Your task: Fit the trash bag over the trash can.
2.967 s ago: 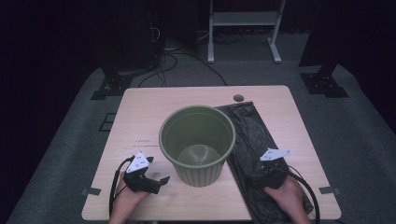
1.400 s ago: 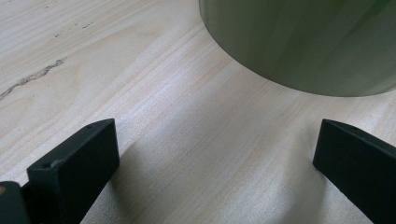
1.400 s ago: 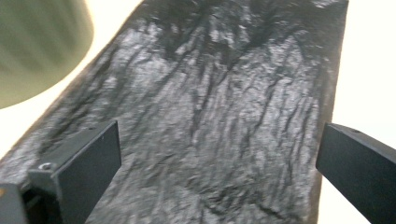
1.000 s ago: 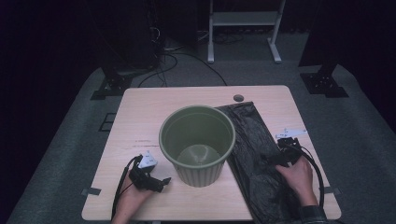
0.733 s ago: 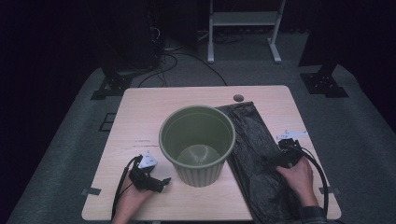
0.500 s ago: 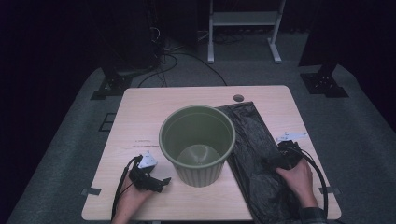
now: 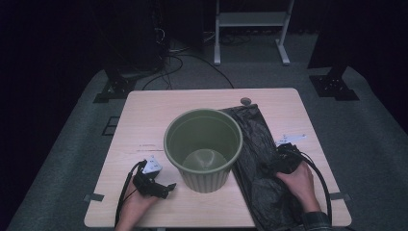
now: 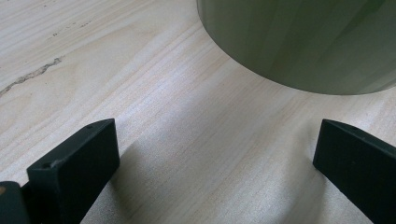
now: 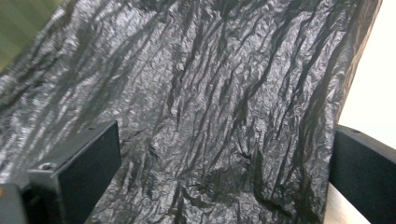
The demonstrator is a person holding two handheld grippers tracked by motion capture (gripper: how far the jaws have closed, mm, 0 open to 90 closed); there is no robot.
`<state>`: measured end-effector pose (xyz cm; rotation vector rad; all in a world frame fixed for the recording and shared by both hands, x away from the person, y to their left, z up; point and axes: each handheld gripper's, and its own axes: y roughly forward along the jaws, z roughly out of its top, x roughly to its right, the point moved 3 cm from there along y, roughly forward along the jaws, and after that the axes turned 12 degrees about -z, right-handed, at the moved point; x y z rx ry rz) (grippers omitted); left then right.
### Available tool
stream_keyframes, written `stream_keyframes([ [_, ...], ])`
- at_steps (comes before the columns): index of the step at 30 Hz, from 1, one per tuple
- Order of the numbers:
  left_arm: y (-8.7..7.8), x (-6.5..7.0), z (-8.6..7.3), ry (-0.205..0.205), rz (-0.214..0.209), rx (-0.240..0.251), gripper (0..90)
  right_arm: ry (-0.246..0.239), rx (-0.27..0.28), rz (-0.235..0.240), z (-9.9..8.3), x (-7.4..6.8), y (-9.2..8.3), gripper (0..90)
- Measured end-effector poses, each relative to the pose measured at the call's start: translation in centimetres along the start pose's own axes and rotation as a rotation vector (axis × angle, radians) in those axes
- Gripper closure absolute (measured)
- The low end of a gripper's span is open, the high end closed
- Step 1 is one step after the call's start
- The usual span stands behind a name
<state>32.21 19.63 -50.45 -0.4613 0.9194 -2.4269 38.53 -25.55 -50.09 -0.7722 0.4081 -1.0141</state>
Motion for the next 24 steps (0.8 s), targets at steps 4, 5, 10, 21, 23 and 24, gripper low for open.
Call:
stream_keyframes([
  [4,0.0,0.0,0.0,0.001,-0.001,0.000,0.0,0.004,0.011,0.021,0.3,-0.5,0.4,0.0],
  [5,0.0,0.0,0.0,0.001,-0.001,0.000,0.0,0.004,0.013,0.024,0.4,-0.6,0.4,0.0],
  [10,0.0,0.0,0.0,0.001,-0.001,0.000,0.0,-0.001,0.013,0.040,0.8,-1.2,0.7,0.0],
  [21,0.0,0.0,0.0,0.002,-0.002,-0.001,0.0,-0.003,0.039,0.086,1.8,-2.9,1.5,0.0],
  [23,0.0,0.0,0.0,0.003,-0.002,-0.001,0.0,-0.012,0.021,0.094,2.1,-3.2,1.7,0.0],
  [24,0.0,0.1,0.0,0.003,-0.003,-0.001,0.0,-0.016,0.022,0.096,2.3,-3.3,1.7,0.0],
])
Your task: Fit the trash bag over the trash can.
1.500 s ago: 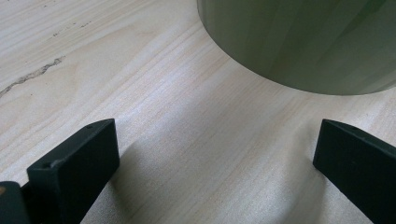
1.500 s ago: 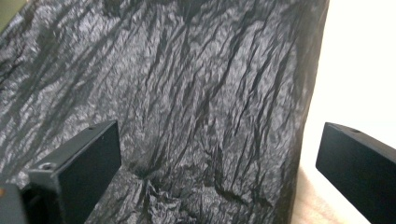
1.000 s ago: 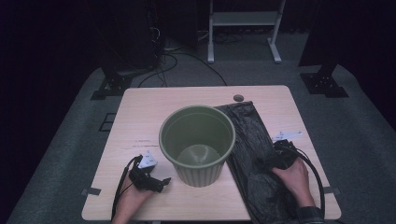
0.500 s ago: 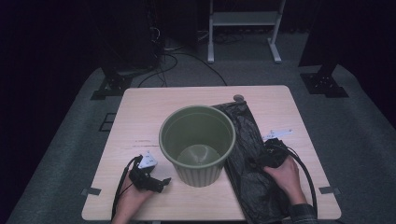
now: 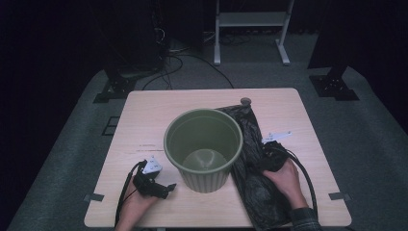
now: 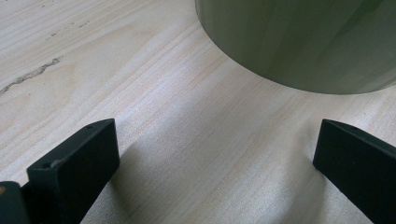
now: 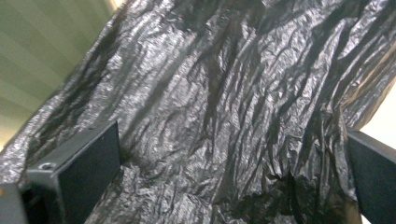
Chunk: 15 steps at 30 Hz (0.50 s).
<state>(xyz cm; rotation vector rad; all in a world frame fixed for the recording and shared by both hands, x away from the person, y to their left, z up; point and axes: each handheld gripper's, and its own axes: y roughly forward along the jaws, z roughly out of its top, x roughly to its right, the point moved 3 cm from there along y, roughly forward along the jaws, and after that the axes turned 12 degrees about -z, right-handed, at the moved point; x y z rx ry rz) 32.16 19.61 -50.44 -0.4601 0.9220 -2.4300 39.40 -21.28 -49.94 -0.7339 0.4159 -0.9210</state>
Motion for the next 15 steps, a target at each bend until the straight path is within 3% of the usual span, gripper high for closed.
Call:
stream_keyframes([
  [5,0.0,0.0,0.0,0.001,-0.002,0.000,0.0,-0.006,0.023,0.019,1.1,-0.9,0.2,0.0],
  [15,0.0,0.1,0.0,0.003,-0.003,-0.001,0.0,-0.003,0.028,0.041,1.6,-2.2,1.3,0.0],
])
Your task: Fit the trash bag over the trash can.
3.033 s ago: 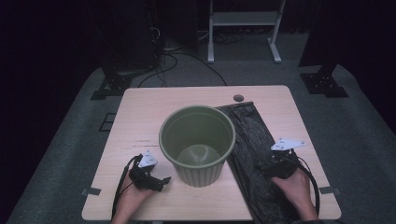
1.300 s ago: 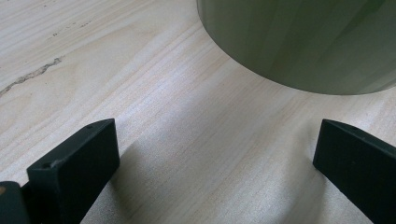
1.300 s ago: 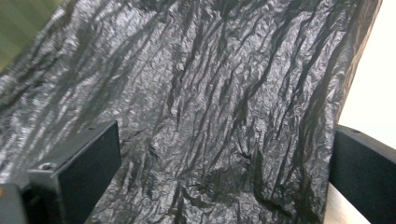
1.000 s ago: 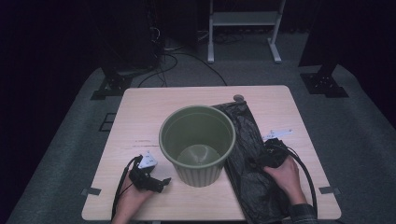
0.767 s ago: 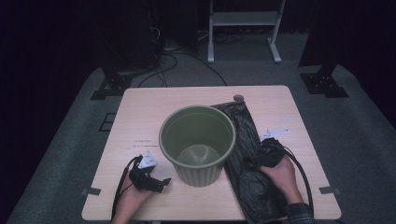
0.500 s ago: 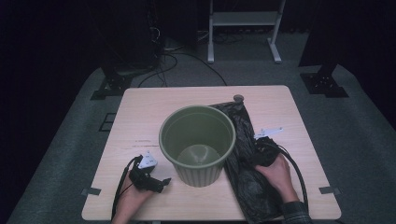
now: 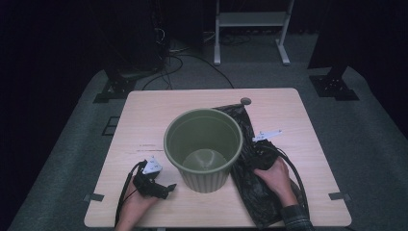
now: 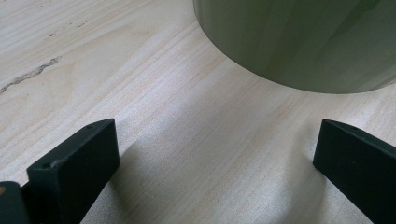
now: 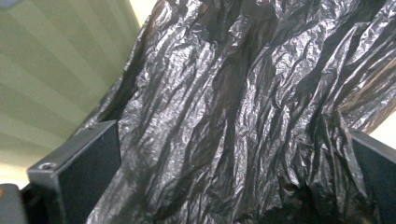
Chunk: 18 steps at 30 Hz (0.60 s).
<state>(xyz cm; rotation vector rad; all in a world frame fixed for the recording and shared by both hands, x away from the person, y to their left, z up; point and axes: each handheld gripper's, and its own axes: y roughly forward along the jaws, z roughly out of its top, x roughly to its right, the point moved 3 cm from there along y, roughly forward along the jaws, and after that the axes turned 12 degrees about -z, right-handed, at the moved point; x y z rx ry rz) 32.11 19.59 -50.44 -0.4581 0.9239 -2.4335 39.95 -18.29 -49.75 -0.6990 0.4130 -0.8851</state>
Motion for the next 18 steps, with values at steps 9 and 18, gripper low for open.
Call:
stream_keyframes([
  [9,0.0,0.0,0.0,0.001,-0.001,0.000,0.0,-0.012,-0.006,-0.004,0.2,-0.8,0.9,0.0],
  [18,0.0,0.0,0.0,0.002,-0.001,0.000,0.0,-0.071,-0.008,-0.062,0.4,-1.9,1.4,0.0],
])
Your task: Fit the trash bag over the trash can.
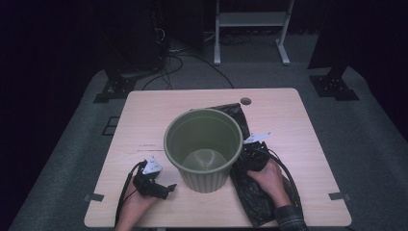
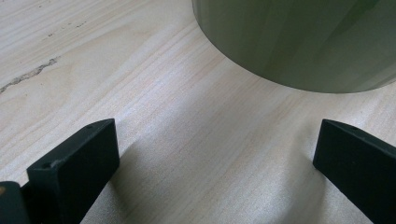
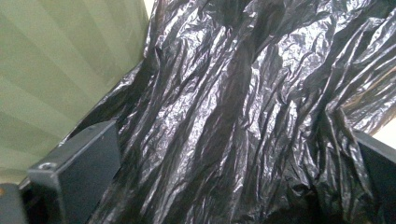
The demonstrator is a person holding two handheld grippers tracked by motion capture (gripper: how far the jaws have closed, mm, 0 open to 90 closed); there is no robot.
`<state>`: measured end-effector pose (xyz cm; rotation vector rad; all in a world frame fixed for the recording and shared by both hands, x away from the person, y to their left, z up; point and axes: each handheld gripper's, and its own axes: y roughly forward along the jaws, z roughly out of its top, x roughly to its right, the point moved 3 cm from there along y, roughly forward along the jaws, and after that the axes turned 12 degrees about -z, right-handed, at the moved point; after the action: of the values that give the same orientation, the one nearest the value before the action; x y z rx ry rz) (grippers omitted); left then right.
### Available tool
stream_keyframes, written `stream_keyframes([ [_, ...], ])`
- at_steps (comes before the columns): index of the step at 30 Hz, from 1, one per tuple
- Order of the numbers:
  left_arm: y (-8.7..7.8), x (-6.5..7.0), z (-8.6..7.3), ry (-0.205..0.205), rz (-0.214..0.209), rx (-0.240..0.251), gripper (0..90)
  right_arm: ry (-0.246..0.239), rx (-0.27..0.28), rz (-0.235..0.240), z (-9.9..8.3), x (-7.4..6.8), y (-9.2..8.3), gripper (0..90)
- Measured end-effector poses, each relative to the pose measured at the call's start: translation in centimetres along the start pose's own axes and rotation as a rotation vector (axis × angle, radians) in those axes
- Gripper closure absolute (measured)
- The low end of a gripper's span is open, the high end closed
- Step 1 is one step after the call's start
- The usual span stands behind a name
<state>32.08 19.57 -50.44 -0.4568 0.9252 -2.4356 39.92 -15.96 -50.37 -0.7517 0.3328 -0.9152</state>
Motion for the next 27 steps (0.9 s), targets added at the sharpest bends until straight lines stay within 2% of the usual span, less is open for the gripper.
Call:
stream_keyframes([
  [8,0.00,0.01,0.00,0.000,0.000,0.000,0.0,-0.066,-0.014,-0.072,-0.02,-0.70,0.23,0.0],
  [16,0.00,0.02,0.00,0.000,0.000,0.000,0.0,-0.058,-0.008,-0.075,-0.07,-0.72,0.21,0.0],
  [20,0.00,0.01,0.00,0.001,-0.001,0.000,0.0,-0.056,0.006,-0.072,-0.01,-0.63,-0.15,13.5],
  [23,0.00,0.02,0.00,0.000,-0.001,0.000,0.0,-0.060,0.012,-0.067,0.02,-0.66,-0.25,18.3],
  [27,0.00,0.02,0.00,0.000,0.000,0.000,0.0,-0.064,0.021,-0.059,0.10,-0.76,-0.52,35.7],
])
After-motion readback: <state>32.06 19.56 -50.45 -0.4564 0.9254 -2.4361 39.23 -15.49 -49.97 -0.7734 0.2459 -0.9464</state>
